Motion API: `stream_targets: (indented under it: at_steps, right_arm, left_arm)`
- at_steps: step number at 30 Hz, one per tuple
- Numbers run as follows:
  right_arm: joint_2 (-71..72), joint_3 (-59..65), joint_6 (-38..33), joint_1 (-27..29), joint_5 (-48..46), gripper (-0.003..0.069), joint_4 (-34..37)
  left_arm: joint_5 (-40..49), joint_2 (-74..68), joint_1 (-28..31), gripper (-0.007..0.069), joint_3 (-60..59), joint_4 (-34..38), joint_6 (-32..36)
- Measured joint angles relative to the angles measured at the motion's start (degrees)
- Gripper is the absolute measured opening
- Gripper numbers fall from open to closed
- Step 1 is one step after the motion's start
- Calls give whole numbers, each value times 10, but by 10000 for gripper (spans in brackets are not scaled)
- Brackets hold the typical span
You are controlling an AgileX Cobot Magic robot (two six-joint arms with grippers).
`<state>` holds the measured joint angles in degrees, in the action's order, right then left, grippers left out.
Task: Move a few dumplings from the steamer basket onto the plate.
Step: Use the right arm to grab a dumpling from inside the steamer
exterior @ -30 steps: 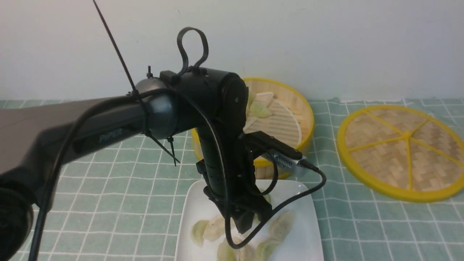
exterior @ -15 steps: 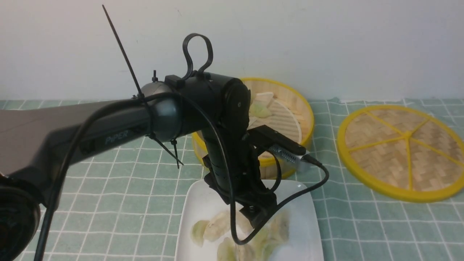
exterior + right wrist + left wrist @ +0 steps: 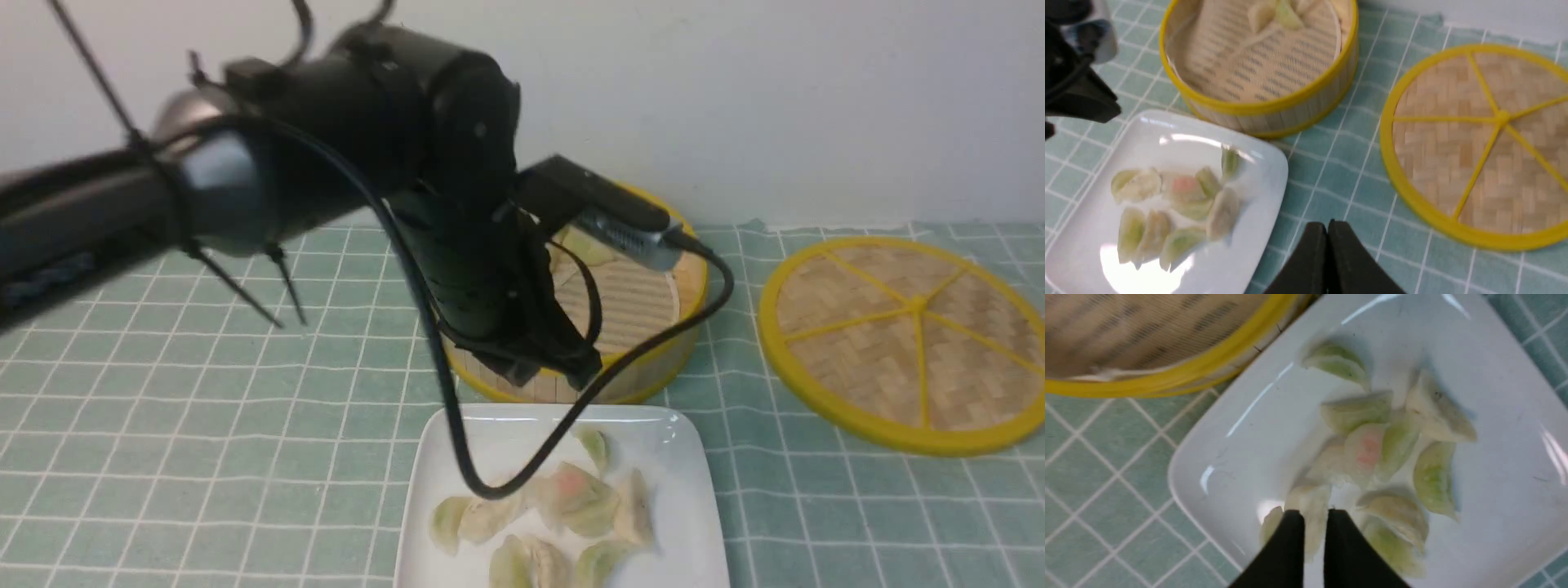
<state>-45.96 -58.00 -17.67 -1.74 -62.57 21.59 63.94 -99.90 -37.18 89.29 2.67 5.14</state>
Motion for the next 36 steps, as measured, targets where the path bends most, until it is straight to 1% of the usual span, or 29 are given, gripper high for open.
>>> stream_targets:
  at_steps: [3,9,12,14,16,19,21,23,24,26,30,33,36]
  right_arm:
    - [52,-2,-1,0,35,-13,0]
    - [116,-5,5,0,67,-13,2]
    - [117,-5,24,0,67,-13,12]
    - [98,-11,29,0,53,-13,35]
    - [59,-26,18,0,30,-13,65]
    - [-36,-72,-32,0,-6,-13,120]
    - [-97,-109,-61,-1,-21,-13,148]
    - [-187,-156,-93,-18,-36,-13,164]
    - [-195,-166,-95,-21,-37,-13,164]
    - [-282,-218,-107,-53,-45,-13,148]
    - [-438,-335,-112,-118,-60,-12,87]
    - [-512,-393,-117,-141,-63,-12,75]
    - [-576,-443,-133,-144,-64,-11,74]
  left_arm:
    - [-3,85,0,-3,-15,-3,-8]
    - [-59,232,0,-6,-93,-3,-33]
    - [-88,299,0,-6,-151,-3,-46]
    - [-101,351,0,-6,-192,-8,-62]
    - [-104,387,0,-6,-221,-18,-79]
    - [-101,437,0,-6,-258,-54,-121]
    - [-88,465,0,-6,-273,-88,-152]
    - [-59,484,0,-6,-283,-116,-188]
    - [-59,487,0,-6,-283,-118,-188]
    - [-24,502,0,-6,-286,-140,-211]
    - [25,524,0,-6,-286,-162,-222]
    - [63,545,0,-6,-286,-174,-238]
    - [78,573,0,-6,-287,-185,-259]
